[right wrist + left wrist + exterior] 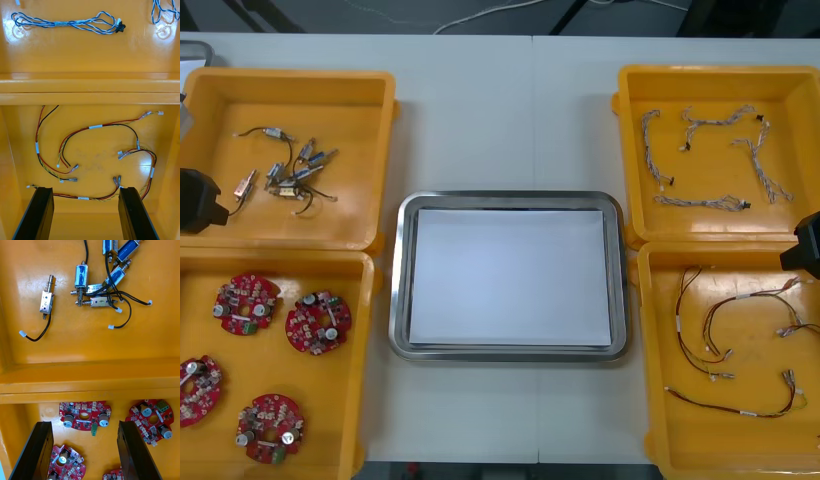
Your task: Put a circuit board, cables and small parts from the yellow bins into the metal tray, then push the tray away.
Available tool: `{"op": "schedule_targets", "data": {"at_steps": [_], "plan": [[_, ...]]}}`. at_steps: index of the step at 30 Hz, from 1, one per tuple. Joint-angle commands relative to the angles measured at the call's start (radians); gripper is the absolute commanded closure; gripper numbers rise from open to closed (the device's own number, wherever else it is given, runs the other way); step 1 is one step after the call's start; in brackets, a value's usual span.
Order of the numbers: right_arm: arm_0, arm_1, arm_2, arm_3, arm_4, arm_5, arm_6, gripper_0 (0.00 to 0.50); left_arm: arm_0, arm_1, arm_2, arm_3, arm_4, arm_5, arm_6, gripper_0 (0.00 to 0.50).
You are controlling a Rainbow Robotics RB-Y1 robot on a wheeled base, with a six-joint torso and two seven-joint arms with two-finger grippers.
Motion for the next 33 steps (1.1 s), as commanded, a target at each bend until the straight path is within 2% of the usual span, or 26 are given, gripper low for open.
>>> {"op": "schedule_targets", "data": {"at_steps": [1,33], "plan": [[0.010,0.005,-0.024,-0.027,0.007,0.004,0.044,0.000,0.015,0.007,0.000,-0.030,0.006,0.003,0.015,0.000],[0.010,0.005,-0.024,-0.027,0.007,0.004,0.044,0.000,0.015,0.007,0.000,-0.030,0.006,0.003,0.015,0.000]]}}
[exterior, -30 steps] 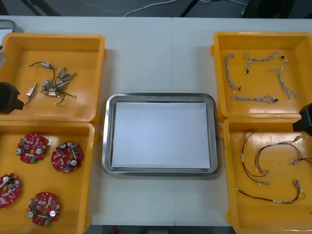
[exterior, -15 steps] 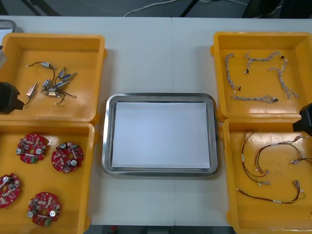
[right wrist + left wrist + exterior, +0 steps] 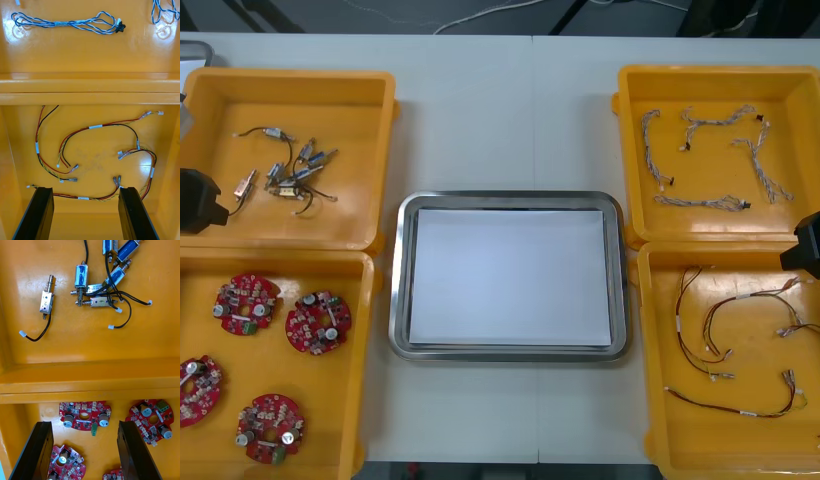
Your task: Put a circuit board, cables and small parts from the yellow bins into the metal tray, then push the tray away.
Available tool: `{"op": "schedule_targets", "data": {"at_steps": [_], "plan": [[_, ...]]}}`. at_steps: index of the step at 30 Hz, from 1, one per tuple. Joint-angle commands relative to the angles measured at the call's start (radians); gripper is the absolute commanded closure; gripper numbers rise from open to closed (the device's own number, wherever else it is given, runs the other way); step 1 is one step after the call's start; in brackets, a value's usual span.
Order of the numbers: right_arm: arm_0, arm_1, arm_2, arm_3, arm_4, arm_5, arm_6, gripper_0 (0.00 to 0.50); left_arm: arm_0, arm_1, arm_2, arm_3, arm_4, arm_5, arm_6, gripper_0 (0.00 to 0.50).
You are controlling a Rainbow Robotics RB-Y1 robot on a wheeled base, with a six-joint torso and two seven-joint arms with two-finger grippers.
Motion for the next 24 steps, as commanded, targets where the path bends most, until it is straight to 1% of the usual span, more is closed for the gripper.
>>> {"op": "schedule_targets", "data": {"at_steps": [1,24], "plan": [[0.010,0.005,-0.024,-0.027,0.007,0.004,0.044,0.000,0.015,0.007,0.000,-0.030,0.006,0.003,0.015,0.000],[0.010,0.005,-0.024,-0.027,0.007,0.004,0.044,0.000,0.015,0.007,0.000,-0.030,0.006,0.003,0.015,0.000]]}}
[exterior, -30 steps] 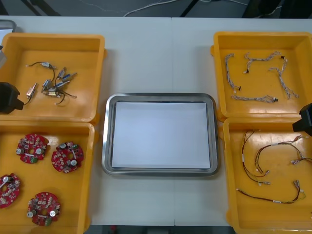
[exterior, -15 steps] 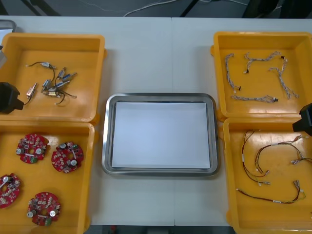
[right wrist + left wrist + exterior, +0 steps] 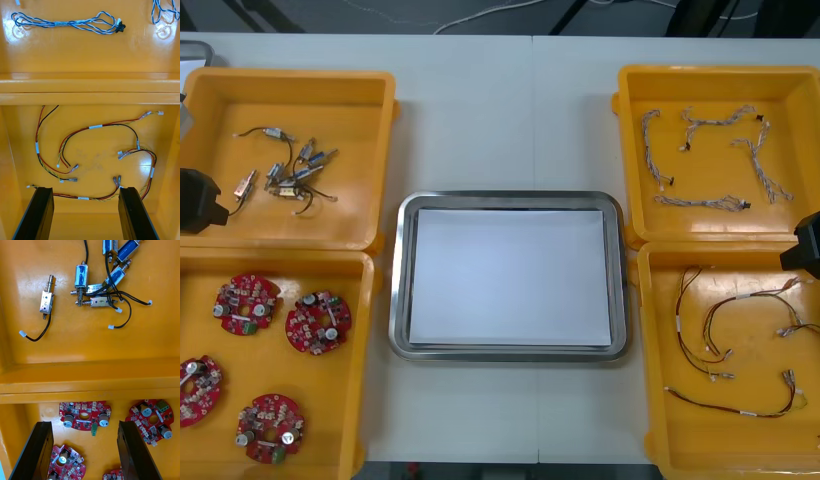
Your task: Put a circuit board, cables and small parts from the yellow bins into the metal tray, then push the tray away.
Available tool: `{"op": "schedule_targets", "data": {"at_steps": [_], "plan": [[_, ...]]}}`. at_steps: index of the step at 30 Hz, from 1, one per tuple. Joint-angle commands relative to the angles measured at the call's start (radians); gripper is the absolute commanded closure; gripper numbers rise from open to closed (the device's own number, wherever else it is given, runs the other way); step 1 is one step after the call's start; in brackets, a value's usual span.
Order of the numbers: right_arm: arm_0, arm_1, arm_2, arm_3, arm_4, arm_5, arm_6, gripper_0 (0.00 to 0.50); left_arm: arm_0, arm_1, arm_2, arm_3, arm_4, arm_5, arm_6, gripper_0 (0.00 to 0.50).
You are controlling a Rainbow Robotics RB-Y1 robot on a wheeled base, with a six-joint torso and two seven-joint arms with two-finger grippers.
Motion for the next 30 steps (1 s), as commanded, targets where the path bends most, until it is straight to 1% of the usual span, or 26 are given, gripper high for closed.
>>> {"op": "schedule_targets", "data": {"at_steps": [1,30], "plan": [[0.010,0.005,-0.024,-0.027,0.007,0.004,0.044,0.000,0.015,0.007,0.000,-0.030,0.006,0.003,0.015,0.000],[0.010,0.005,-0.024,-0.027,0.007,0.004,0.044,0.000,0.015,0.007,0.000,-0.030,0.006,0.003,0.015,0.000]]}}
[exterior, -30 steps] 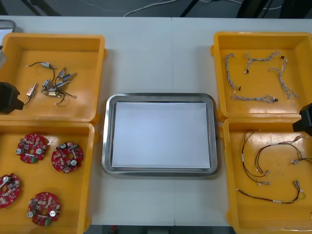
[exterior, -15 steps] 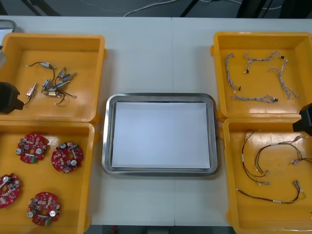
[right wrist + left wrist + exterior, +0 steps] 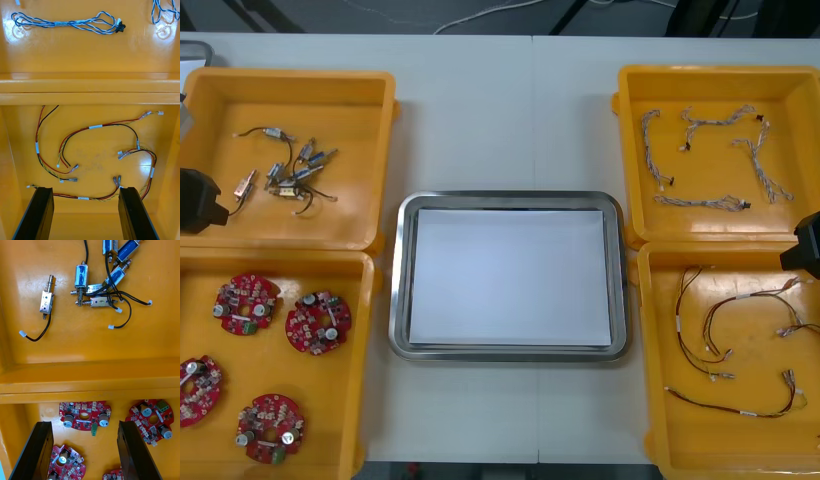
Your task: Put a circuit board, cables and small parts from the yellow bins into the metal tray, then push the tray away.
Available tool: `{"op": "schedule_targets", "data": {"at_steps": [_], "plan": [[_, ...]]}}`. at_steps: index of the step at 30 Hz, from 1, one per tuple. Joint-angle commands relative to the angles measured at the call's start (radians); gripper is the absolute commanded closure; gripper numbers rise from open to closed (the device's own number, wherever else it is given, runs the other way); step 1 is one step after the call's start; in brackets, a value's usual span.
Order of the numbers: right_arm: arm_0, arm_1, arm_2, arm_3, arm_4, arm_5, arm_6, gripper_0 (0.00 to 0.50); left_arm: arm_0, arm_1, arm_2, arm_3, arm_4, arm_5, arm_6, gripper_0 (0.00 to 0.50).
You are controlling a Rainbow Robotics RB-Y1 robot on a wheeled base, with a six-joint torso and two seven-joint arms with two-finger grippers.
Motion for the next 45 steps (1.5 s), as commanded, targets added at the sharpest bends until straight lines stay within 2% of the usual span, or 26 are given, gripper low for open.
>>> {"op": "schedule_targets", "data": {"at_steps": [1,33,34,35,36,38,42,45], "plan": [[0.010,0.005,-0.024,-0.027,0.007,0.004,0.044,0.000,0.015,0.007,0.000,-0.030,0.006,0.003,0.015,0.000],[0.010,0.005,-0.024,-0.027,0.007,0.004,0.044,0.000,0.015,0.007,0.000,-0.030,0.006,0.003,0.015,0.000],[0.010,0.005,-0.024,-0.027,0.007,0.004,0.044,0.000,0.049,-0.028,-0.004,-0.030,0.015,0.003,0.013,0.000],[0.010,0.005,-0.024,-0.027,0.007,0.004,0.044,0.000,0.050,-0.031,-0.006,-0.028,0.017,0.003,0.013,0.000],[0.047,0.007,0.001,-0.012,-0.001,0.004,0.041,0.000,0.053,-0.039,-0.003,-0.031,0.020,0.003,0.013,0.007],[0.053,0.001,0.007,-0.010,-0.013,0.004,0.034,0.000,0.050,-0.030,0.000,-0.041,0.026,0.003,0.013,0.028],[0.051,-0.051,0.033,-0.012,-0.073,0.004,-0.071,0.000,0.050,-0.021,0.003,-0.061,0.040,0.003,0.005,0.039],[0.054,-0.062,0.042,-0.012,-0.078,0.004,-0.127,0.000,0.056,-0.016,0.019,-0.090,0.052,0.003,0.004,0.039]]}}
